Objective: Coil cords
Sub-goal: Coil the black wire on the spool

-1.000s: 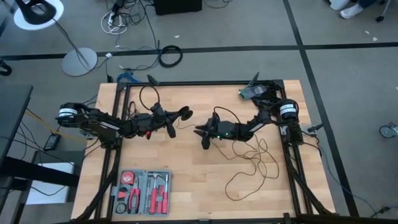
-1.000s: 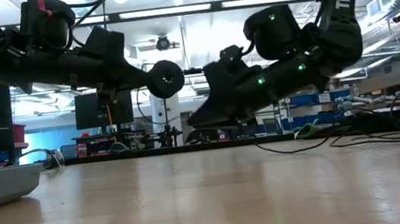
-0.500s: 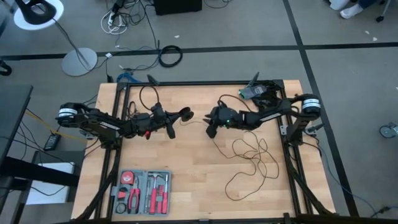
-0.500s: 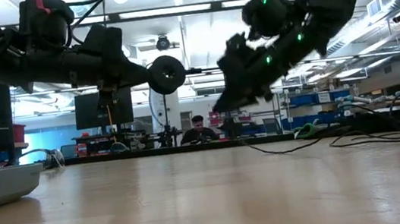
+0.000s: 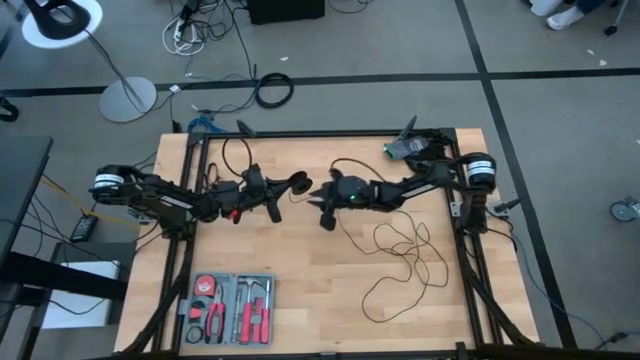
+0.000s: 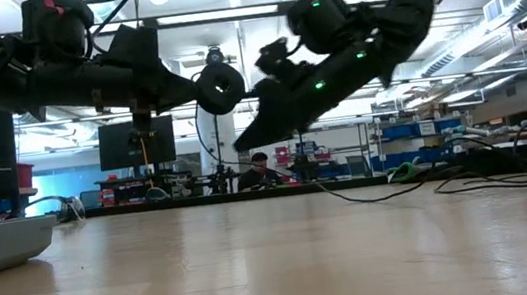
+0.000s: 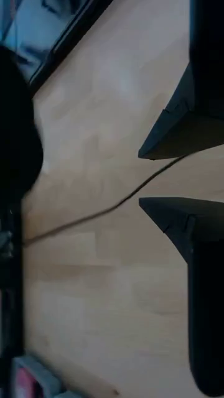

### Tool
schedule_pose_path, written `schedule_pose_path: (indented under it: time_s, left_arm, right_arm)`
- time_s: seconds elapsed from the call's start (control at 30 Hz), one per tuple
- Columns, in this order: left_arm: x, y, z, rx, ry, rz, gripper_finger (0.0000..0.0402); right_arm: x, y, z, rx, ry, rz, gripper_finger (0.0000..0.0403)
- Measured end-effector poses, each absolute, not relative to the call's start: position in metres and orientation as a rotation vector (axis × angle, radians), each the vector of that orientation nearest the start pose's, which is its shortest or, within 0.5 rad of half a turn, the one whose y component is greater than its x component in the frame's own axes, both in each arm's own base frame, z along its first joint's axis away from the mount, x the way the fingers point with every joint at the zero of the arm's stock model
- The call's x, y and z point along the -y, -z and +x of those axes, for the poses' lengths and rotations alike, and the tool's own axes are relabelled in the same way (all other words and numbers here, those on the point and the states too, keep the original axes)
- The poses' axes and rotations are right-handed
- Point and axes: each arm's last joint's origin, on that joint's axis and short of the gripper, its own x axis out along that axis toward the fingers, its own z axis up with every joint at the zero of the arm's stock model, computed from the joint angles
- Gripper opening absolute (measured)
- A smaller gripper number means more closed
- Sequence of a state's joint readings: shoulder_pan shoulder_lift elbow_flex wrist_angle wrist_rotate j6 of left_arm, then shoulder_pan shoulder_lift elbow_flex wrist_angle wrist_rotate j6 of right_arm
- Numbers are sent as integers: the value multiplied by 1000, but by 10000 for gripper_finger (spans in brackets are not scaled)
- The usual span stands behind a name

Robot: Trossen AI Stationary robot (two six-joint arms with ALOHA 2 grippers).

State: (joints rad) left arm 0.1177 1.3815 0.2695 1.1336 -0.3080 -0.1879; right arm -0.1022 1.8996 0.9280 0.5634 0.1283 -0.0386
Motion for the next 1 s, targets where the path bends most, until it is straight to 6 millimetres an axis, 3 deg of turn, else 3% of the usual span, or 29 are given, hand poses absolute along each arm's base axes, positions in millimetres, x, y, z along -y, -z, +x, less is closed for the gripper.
schedule_pose_path:
  time_s: [0.33,0.5,0.8,1.0]
  left_arm:
    - [-35,-172,226,60,-398,-193,0]
    - [-35,-171,226,59,-403,-193,0]
    - [-34,-171,226,44,-352,-189,0]
    - [-33,-162,222,-18,-355,-187,0]
  right_arm:
    - [46,-138,413,-577,197,-135,81]
    - [47,-136,409,-644,255,-87,11]
    - [61,-127,396,-775,390,85,3]
    - [71,-150,382,-804,447,144,2]
